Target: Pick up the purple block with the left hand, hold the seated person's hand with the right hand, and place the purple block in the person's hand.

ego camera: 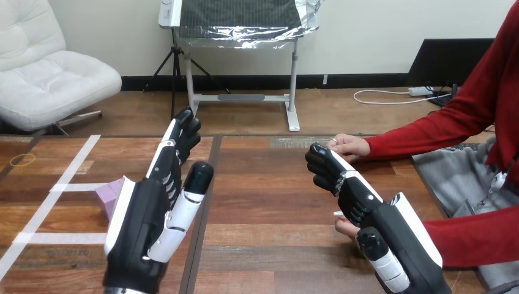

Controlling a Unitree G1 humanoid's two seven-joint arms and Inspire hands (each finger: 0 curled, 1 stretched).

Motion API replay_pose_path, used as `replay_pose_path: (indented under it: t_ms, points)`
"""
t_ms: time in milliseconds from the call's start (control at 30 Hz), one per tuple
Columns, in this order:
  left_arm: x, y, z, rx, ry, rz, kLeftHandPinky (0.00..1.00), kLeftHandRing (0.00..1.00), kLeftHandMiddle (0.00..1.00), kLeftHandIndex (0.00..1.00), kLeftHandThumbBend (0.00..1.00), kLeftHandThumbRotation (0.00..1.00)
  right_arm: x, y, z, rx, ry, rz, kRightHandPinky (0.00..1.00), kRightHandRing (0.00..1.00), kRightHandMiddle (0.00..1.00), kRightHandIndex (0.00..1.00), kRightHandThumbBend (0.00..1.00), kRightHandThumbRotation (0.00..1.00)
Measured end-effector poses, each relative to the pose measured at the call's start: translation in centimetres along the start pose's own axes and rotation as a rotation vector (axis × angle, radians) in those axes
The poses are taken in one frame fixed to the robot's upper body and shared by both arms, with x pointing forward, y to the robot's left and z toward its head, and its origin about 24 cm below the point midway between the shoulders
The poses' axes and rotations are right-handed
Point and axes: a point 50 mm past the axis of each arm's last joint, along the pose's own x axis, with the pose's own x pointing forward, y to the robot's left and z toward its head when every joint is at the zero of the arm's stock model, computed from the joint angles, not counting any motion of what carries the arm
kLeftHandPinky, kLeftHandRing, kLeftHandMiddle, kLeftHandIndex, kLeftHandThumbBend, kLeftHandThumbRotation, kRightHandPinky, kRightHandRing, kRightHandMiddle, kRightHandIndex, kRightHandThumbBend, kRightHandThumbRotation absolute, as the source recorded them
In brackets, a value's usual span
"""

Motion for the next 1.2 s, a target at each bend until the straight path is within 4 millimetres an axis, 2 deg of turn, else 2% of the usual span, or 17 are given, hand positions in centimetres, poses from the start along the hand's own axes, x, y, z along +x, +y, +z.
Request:
replay_pose_path:
  t_ms: [300,467,667,800,1033,1200]
  points:
    - [1.0,1.1,-0.2,0.07,-0.01,-0.001,0.88,0.93,0.93,0.91,0.63,0.78,0.0,0.0,0.0,-0.001,0.001,0.0,0.94,0.95,0.94,0.94,0.87,1.0]
    - [2.0,2.1,-0.4,0.135,-0.019,-0.003,0.79,0.89,0.91,0.89,0.61,0.76,-0.1,0.0,0.0,0.002,0.002,0.0,0.94,0.95,0.94,0.94,0.86,1.0]
    - [3.3,3.3,-0.8,0.229,-0.021,-0.002,0.74,0.87,0.9,0.88,0.63,0.74,-0.2,0.0,0.0,0.003,0.005,0.002,0.94,0.95,0.94,0.94,0.85,1.0]
    - [4.3,4.0,-1.1,0.281,-0.017,0.001,0.74,0.86,0.9,0.88,0.66,0.73,-0.2,0.1,-0.1,0.004,0.008,0.005,0.94,0.95,0.94,0.94,0.84,1.0]
    - [5.9,5.1,-1.7,0.33,-0.002,0.0,0.81,0.9,0.92,0.9,0.67,0.67,-0.4,0.1,-0.1,0.006,0.013,0.01,0.93,0.94,0.94,0.95,0.86,1.0]
    - [7.0,5.8,-2.2,0.364,0.02,-0.002,0.82,0.91,0.92,0.91,0.69,0.67,-0.4,0.1,-0.1,0.006,0.013,0.014,0.93,0.94,0.94,0.94,0.86,1.0]
